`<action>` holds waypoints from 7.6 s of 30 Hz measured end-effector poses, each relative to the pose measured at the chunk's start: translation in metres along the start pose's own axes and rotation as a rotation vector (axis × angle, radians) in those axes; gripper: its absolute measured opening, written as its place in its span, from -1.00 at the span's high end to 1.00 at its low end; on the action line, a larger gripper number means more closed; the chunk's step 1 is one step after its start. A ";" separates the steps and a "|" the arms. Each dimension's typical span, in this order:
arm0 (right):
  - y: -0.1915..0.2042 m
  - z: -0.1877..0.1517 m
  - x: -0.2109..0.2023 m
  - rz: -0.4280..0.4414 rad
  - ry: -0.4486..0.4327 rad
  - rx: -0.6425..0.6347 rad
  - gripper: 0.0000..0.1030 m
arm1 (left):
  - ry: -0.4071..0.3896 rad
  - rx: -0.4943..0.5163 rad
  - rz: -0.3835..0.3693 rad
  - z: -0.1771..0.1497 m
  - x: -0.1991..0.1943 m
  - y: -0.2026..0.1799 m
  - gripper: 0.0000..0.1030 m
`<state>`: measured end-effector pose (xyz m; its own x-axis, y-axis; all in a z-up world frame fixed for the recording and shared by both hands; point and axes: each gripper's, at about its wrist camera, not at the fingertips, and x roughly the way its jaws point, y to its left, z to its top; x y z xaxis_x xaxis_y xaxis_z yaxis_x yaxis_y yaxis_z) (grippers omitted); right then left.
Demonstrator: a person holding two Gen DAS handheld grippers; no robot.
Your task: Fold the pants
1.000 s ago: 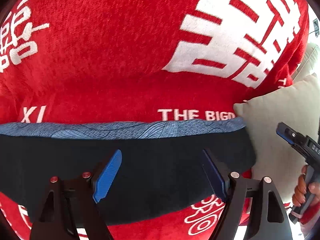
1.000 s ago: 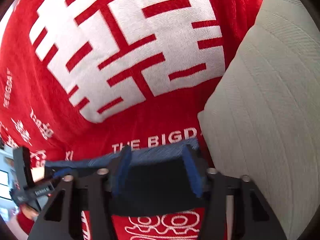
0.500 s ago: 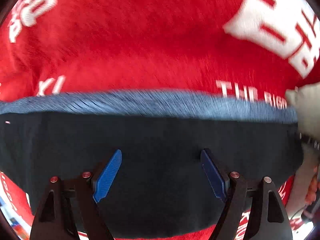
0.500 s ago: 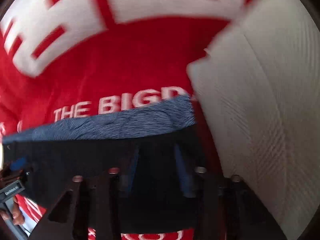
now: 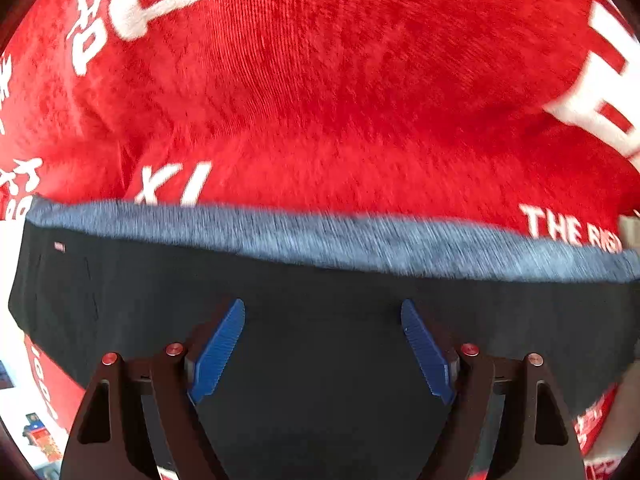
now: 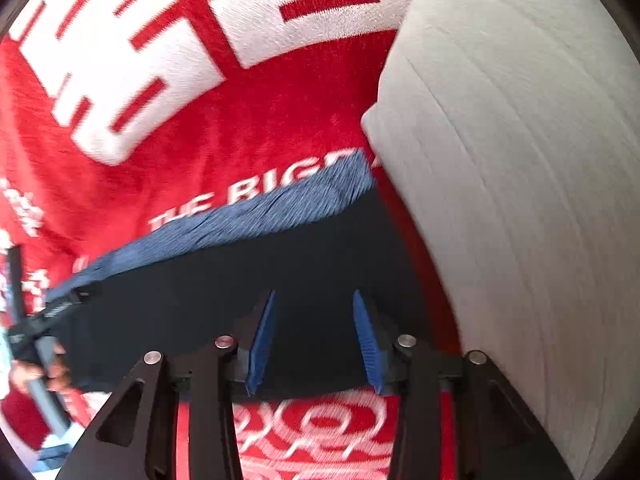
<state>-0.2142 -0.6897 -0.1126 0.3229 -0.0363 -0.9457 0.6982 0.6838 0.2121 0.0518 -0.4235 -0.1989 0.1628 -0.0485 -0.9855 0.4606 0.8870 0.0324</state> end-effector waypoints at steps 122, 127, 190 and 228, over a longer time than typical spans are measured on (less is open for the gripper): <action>0.257 -0.124 0.074 -0.151 -0.026 -0.179 0.00 | -0.021 0.062 -0.081 -0.063 0.018 0.179 -1.00; 0.264 -0.130 0.071 -0.158 -0.026 -0.239 -0.10 | 0.054 -0.034 -0.109 -0.059 0.021 0.194 -1.00; 0.049 -0.029 0.017 0.136 -0.149 0.179 0.35 | -0.012 0.234 -0.071 -0.055 0.006 -0.056 -1.00; -0.054 -0.102 0.012 0.378 -0.395 0.638 0.01 | -0.064 0.257 -0.041 -0.063 -0.010 -0.067 -0.93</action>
<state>-0.3133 -0.6524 -0.1608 0.7249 -0.2211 -0.6524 0.6870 0.1626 0.7083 -0.0353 -0.4538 -0.2021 0.1909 -0.1183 -0.9744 0.6729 0.7385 0.0422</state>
